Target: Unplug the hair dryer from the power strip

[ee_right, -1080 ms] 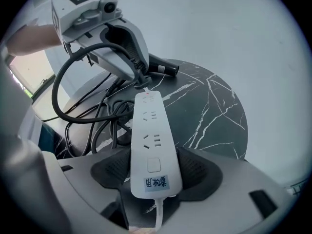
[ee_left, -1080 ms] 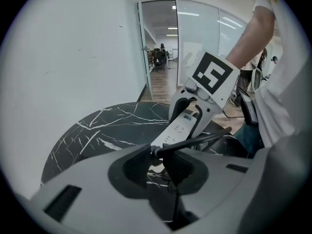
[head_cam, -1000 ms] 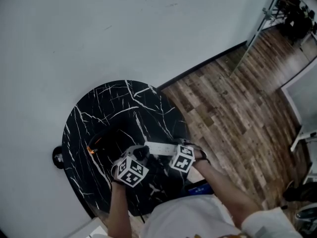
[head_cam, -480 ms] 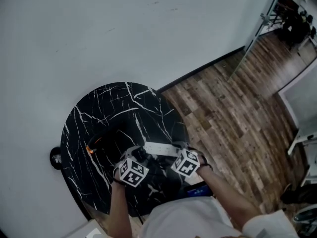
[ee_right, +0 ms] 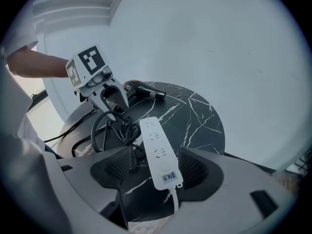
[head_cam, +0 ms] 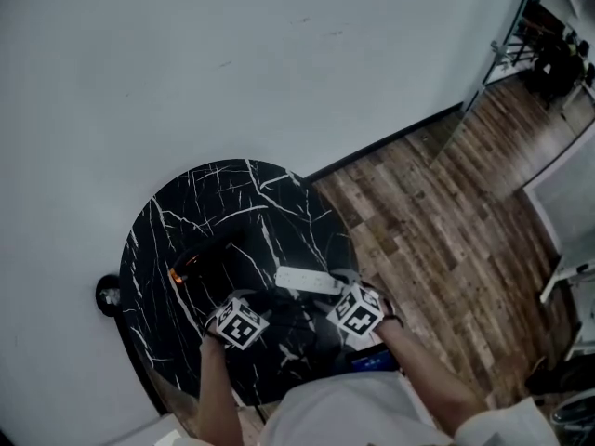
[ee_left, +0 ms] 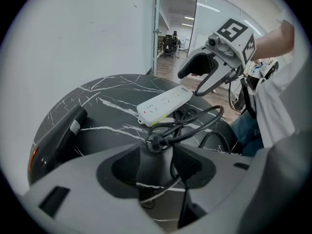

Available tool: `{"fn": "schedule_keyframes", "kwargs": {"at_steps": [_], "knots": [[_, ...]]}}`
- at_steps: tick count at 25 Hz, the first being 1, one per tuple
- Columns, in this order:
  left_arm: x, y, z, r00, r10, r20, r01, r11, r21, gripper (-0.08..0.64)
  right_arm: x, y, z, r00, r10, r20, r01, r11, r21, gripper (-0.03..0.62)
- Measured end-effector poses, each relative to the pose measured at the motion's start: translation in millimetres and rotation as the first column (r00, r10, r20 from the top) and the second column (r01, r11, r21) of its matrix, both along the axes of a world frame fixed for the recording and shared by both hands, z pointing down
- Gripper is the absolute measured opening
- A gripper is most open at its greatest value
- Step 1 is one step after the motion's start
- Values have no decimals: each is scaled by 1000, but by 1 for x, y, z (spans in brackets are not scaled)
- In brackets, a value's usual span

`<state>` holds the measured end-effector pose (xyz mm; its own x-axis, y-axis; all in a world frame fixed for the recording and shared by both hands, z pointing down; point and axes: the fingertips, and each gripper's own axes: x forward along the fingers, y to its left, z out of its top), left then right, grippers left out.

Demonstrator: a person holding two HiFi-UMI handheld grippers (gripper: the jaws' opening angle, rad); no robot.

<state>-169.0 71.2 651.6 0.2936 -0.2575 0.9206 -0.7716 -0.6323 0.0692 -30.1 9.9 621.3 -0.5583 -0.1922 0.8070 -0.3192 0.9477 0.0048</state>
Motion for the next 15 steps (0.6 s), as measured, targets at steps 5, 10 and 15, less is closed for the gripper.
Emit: {"fn": "schedule_keyframes", "kwargs": {"at_steps": [5, 10, 15], "knots": [[-19, 16, 2, 998, -63, 4, 63, 998, -18, 190, -4, 3, -14, 999, 15, 36, -16, 1000, 25, 282], [-48, 8, -24, 975, -223, -16, 224, 967, 120, 190, -8, -4, -40, 990, 77, 122, -82, 996, 38, 282], [-64, -12, -84, 910, -377, -170, 412, 861, 297, 190, -16, -13, -78, 960, 132, 245, -151, 987, 60, 282]]}}
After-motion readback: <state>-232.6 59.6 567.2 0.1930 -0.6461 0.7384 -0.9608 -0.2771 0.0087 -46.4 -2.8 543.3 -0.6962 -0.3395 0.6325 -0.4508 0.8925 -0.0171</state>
